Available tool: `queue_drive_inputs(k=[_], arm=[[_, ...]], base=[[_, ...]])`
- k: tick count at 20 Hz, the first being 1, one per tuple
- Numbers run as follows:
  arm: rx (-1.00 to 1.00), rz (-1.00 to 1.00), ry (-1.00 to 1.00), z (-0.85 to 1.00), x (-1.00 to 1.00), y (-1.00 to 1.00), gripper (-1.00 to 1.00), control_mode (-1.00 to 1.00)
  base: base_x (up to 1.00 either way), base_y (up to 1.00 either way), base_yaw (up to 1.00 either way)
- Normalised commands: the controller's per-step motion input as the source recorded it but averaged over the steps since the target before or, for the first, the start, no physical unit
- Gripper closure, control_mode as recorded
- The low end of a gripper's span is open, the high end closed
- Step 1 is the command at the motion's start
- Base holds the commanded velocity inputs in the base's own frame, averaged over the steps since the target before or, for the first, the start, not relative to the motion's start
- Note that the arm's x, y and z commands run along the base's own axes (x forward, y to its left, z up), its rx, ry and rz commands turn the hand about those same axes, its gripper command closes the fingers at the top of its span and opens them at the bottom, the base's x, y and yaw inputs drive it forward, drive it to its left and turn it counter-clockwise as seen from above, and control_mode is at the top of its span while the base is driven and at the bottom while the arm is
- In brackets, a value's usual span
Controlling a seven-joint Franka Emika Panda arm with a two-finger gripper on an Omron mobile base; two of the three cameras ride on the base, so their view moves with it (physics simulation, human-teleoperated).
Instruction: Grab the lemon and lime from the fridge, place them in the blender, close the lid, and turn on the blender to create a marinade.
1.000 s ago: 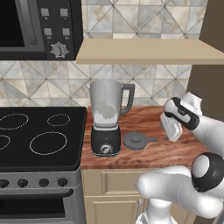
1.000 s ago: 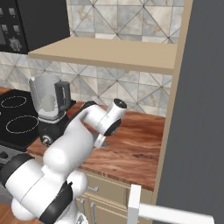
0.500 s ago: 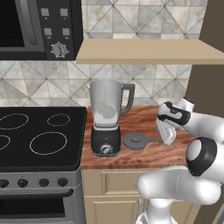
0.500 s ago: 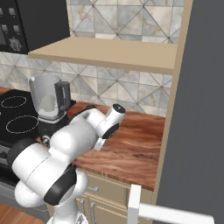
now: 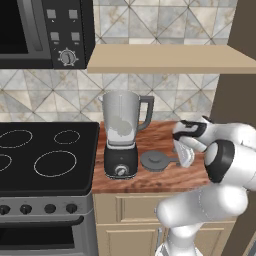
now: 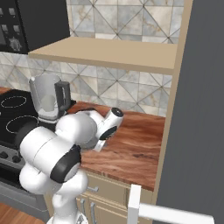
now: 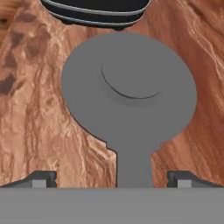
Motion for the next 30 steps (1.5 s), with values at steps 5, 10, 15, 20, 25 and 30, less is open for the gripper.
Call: queue_drive_inputs(k=[5,10,15,20,25,30], arm=[[0.0,0.0,0.0,-0.23,0.41,0.0,-1.0,-1.0],[0.0,0.0,0.0,-0.29,0.3,0.0,-1.0,-1.0],[0.0,0.0,0.02,-0.33,0.15,0.01,-1.0,-1.0],[-0.01,0.0,0.01,-0.42,0.0,0.18,-1.0,-1.0],[-0.05,0.0,0.0,-0.46,0.0,0.36,-1.0,-1.0],[-0.09,0.0,0.0,-0.52,0.0,0.48,1.0,-1.0]], base=[[0.0,0.0,0.0],[0.0,0.0,0.0],[0.0,0.0,0.0],[0.0,0.0,0.0],[0.0,0.0,0.0],[0.0,0.0,0.0]])
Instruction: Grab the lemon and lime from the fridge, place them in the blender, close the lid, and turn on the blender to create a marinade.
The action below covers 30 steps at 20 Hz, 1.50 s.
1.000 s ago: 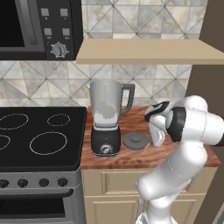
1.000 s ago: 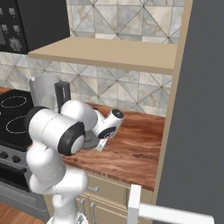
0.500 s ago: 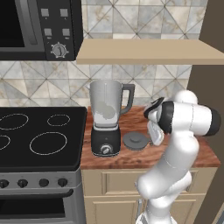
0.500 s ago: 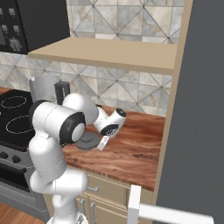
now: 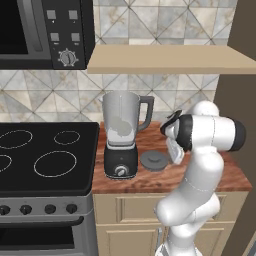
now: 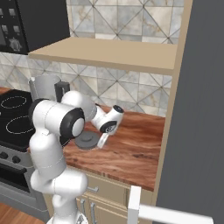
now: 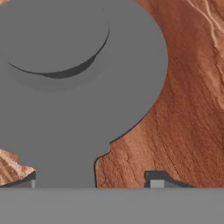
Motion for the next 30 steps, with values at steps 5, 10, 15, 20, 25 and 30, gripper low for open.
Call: queue_drive_inputs(k=[5,10,15,20,25,30], arm=[[-0.03,0.0,-0.08,-0.26,-0.05,0.38,1.0,-1.0],[0.0,0.0,-0.17,0.0,-0.19,0.1,1.0,-1.0],[0.0,0.0,-0.17,0.15,-0.42,0.01,1.0,-1.0],[0.0,0.0,-0.04,0.93,-0.27,0.0,1.0,-1.0],[0.0,0.0,-0.01,1.0,-0.08,0.0,1.0,-1.0],[0.0,0.0,-0.01,1.0,-0.08,0.0,1.0,-1.0]], base=[[0.0,0.0,0.0],[0.0,0.0,0.0],[0.0,0.0,0.0],[0.0,0.0,0.0],[0.0,0.0,0.0],[0.0,0.0,0.0]])
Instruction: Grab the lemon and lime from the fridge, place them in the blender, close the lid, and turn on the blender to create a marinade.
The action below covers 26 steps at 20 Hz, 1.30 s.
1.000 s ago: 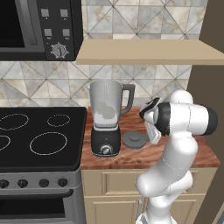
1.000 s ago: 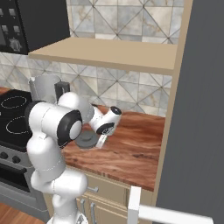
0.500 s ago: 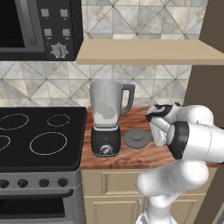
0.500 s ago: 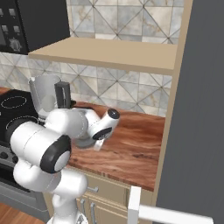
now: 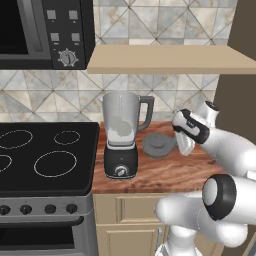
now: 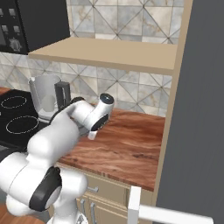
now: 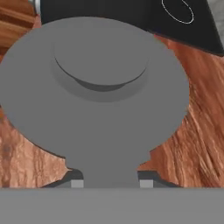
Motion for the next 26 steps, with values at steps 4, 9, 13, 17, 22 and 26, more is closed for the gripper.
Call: queue_drive_inputs(k=[4,9,13,17,22,26], arm=[[0.0,0.0,-0.08,1.0,-0.38,0.0,1.0,-1.0],[0.0,0.0,-0.15,1.0,-0.45,0.0,1.0,-1.0],[0.0,0.0,-0.14,0.77,-0.45,0.0,1.0,-1.0],[0.02,0.0,-0.12,0.85,-0.33,0.05,1.0,-1.0],[0.01,0.0,-0.19,0.5,-0.44,-0.09,1.0,-1.0],[0.03,0.0,-0.15,0.63,-0.47,-0.05,1.0,-1.0]], base=[[0.0,0.0,0.0],[0.0,0.0,0.0],[0.0,0.0,0.0],[0.0,0.0,0.0],[0.0,0.0,0.0],[0.0,0.0,0.0]])
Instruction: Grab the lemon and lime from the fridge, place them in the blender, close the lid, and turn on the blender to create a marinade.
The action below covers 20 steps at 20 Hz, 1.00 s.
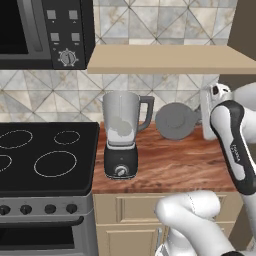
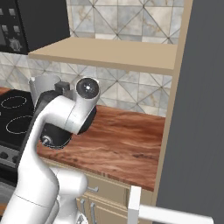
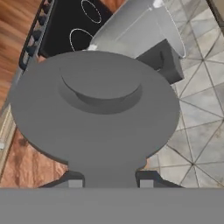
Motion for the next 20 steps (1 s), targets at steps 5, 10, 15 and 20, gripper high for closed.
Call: queue_drive_inputs(k=[5,10,15,20], arm=[[0.08,0.0,-0.01,0.99,-0.14,0.16,1.0,-1.0],[0.11,0.0,0.03,0.97,0.04,0.37,1.0,-1.0],[0.11,0.0,0.12,0.75,0.24,0.4,1.0,-1.0],[0.1,0.0,0.1,0.18,0.19,0.42,1.0,-1.0]], base=[[0.0,0.0,0.0],[0.0,0.0,0.0],[0.0,0.0,0.0],[0.0,0.0,0.0]])
